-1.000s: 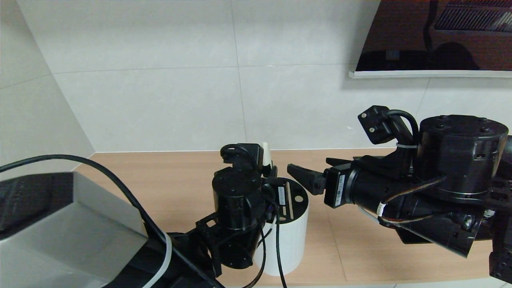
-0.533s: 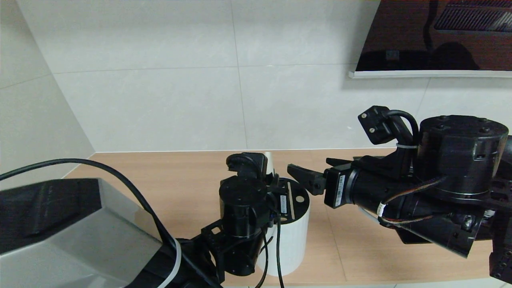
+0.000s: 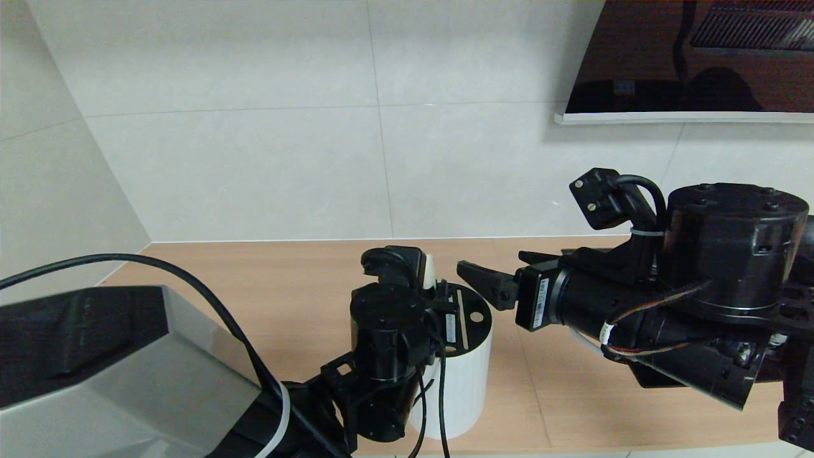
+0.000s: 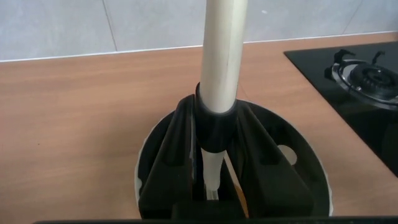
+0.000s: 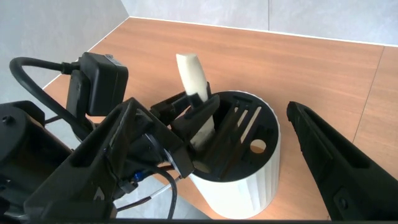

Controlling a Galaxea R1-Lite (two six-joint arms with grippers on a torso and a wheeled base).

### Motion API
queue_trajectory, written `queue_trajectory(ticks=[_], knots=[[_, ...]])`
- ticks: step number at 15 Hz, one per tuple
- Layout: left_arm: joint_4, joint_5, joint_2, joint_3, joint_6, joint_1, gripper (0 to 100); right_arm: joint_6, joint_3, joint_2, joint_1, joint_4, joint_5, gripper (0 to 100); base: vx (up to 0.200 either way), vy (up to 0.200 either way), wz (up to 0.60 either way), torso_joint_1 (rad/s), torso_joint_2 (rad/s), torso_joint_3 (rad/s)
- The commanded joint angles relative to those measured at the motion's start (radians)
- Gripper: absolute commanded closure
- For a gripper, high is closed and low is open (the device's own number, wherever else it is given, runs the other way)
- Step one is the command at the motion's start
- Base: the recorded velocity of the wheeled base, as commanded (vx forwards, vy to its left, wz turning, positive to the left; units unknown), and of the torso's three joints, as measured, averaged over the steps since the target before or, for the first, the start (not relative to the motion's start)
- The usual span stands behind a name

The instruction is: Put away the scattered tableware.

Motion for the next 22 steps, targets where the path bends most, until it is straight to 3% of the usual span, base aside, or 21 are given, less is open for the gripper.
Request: queue_trajectory(ticks=[1, 10, 12, 14, 17, 19, 21, 22], knots=[[0.000, 0.000, -0.006, 0.000, 0.000, 0.001, 0, 0.000, 0.000, 0.001, 0.001, 0.000, 0.000, 0, 0.000, 0.000, 0.00, 0.000, 0.00, 0.000], [0.011, -0.004, -0.085, 0.023, 0.006, 0.005, 0, 0.000, 0.000, -0.002, 0.001, 0.000, -0.001, 0, 0.000, 0.000, 0.00, 0.000, 0.00, 0.000], [0.069, -0.010, -0.229, 0.077, 0.041, 0.016, 0, 0.000, -0.002, -0.008, -0.019, -0.002, -0.003, 0, 0.000, 0.000, 0.00, 0.000, 0.00, 0.000], [0.203, -0.075, -0.454, 0.146, 0.044, 0.030, 0, 0.001, -0.011, -0.005, -0.085, 0.000, -0.005, 0, 0.000, 0.000, 0.00, 0.000, 0.00, 0.000], [0.373, -0.131, -0.672, 0.184, 0.044, 0.099, 0, 0.001, 0.020, -0.057, -0.160, 0.000, 0.000, 0, 0.000, 0.000, 0.00, 0.000, 0.00, 0.000], [0.602, -0.204, -0.919, 0.227, 0.040, 0.169, 0, 0.001, 0.106, -0.156, -0.233, 0.000, -0.003, 0, 0.000, 0.000, 0.00, 0.000, 0.00, 0.000], [0.781, -0.237, -1.099, 0.250, 0.040, 0.202, 0, 0.001, 0.176, -0.240, -0.300, 0.000, -0.003, 0, 0.000, 0.000, 0.00, 0.000, 0.00, 0.000], [0.855, -0.253, -1.177, 0.258, 0.041, 0.248, 0, 0.001, 0.221, -0.292, -0.329, -0.004, -0.005, 0, 0.000, 0.000, 0.00, 0.000, 0.00, 0.000]])
